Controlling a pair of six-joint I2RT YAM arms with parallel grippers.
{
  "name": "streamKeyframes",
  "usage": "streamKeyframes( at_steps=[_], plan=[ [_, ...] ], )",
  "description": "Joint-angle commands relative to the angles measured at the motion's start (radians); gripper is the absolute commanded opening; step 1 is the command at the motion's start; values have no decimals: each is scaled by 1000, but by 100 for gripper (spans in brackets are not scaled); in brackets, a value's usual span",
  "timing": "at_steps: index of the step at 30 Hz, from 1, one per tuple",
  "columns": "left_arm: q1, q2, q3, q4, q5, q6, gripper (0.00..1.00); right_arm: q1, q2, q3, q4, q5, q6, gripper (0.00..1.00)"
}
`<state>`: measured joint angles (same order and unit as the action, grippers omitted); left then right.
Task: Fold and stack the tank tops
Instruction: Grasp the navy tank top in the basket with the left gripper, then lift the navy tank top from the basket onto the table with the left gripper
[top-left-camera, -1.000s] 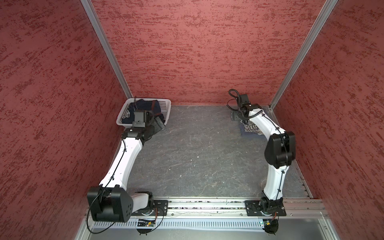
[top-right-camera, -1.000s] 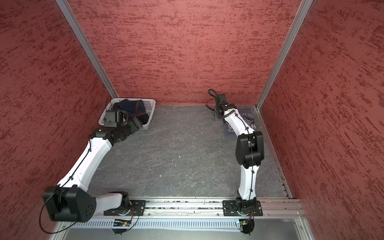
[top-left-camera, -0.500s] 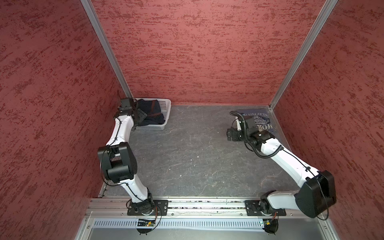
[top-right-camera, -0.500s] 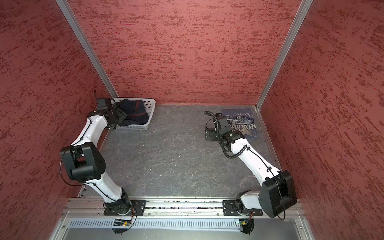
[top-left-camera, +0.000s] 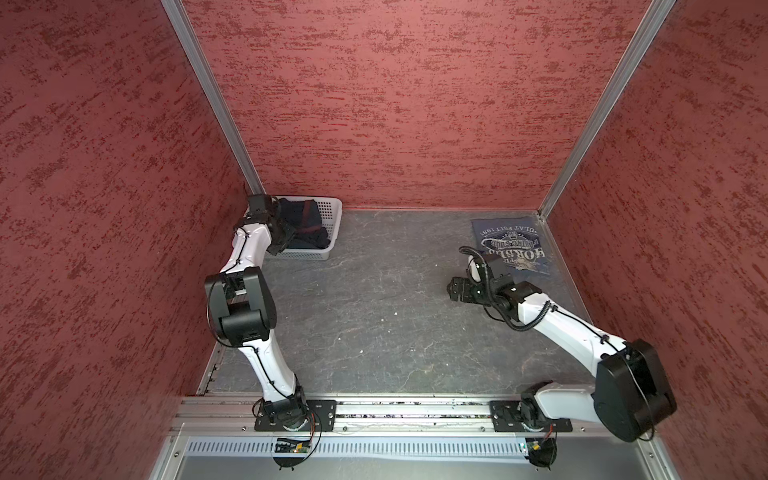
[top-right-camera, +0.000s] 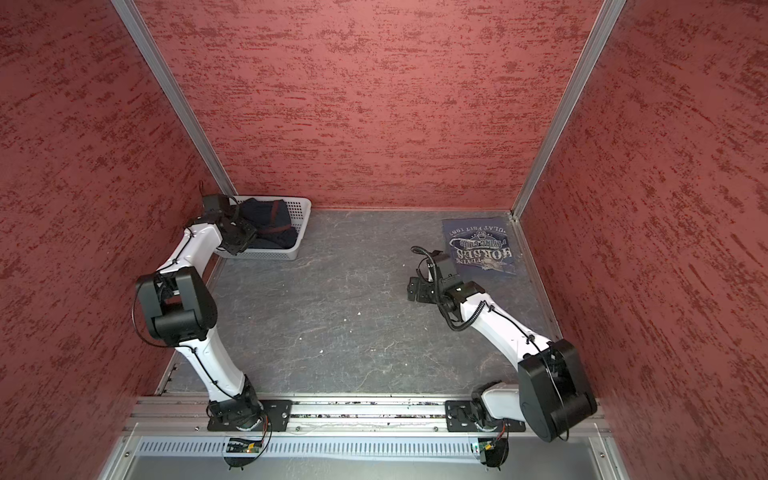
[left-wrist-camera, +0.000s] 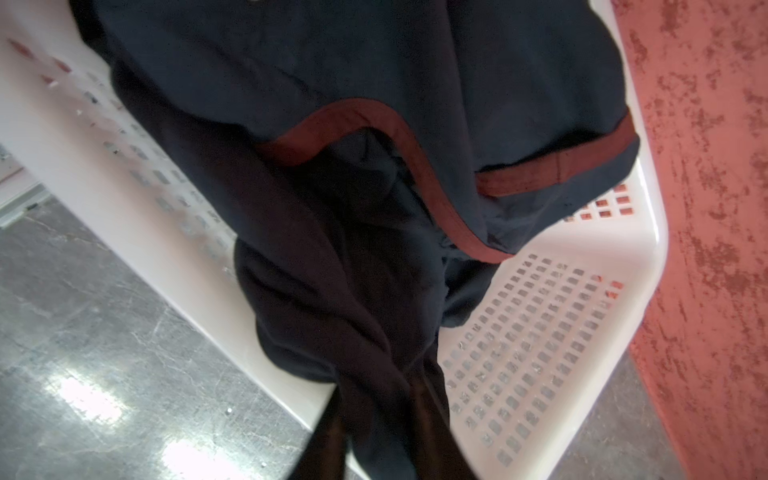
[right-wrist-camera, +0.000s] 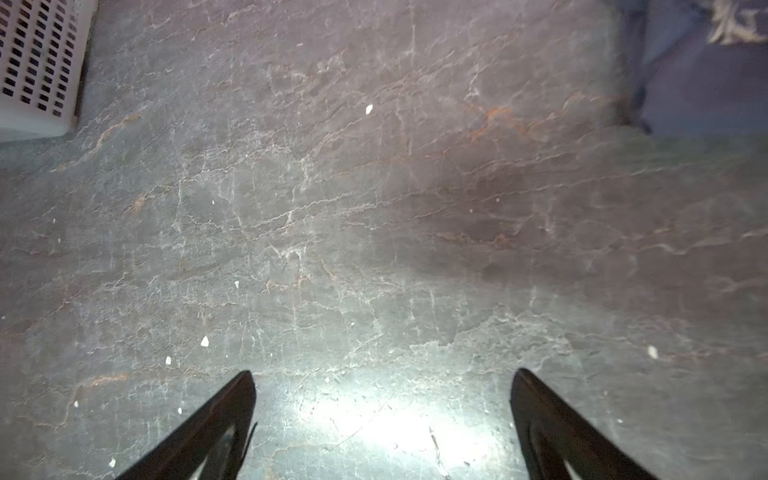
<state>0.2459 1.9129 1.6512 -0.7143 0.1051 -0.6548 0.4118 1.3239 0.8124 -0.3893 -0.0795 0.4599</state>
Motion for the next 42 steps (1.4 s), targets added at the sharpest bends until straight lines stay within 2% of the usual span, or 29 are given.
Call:
streamKeyframes(
  at_steps=[1,2,7,11,17,20,25,28,31,36,37,39,42],
  plan=[
    [-6,3,59,4,35,3,4,7,-16,-11,33,-21,43,96],
    [-6,2,80,-15,36,-13,0,7,-22,-10,19,-7,41,96],
    [-26,-46,221,-47,68,-61,0,7,-78,17,-33,48,33,96],
    [-70,-55,448,-90,87,-71,0,6,-123,24,-51,69,41,96],
    [-220,-28,891,-158,30,9,0,7,-181,17,-57,83,53,96],
    [-315,-60,976,-130,15,44,0,7,-210,10,-60,83,58,96],
    [-530,-150,940,-83,-59,148,0,7,-268,-6,-73,99,57,96],
    [-649,-194,828,-68,-77,181,0,6,-309,-9,-88,115,57,96],
    [-749,-257,595,-10,-105,178,0,7,-353,-12,-100,131,59,96],
    [-857,-343,127,218,-88,89,0,7,-430,-22,-115,165,70,96],
    [-870,-337,51,261,-56,56,3,7,-446,-28,-115,175,72,96],
    [-893,-297,-58,327,37,3,19,7,-471,-40,-111,191,76,96],
    [-944,-199,-73,253,92,7,60,7,-470,-54,-94,182,85,96]
  ],
)
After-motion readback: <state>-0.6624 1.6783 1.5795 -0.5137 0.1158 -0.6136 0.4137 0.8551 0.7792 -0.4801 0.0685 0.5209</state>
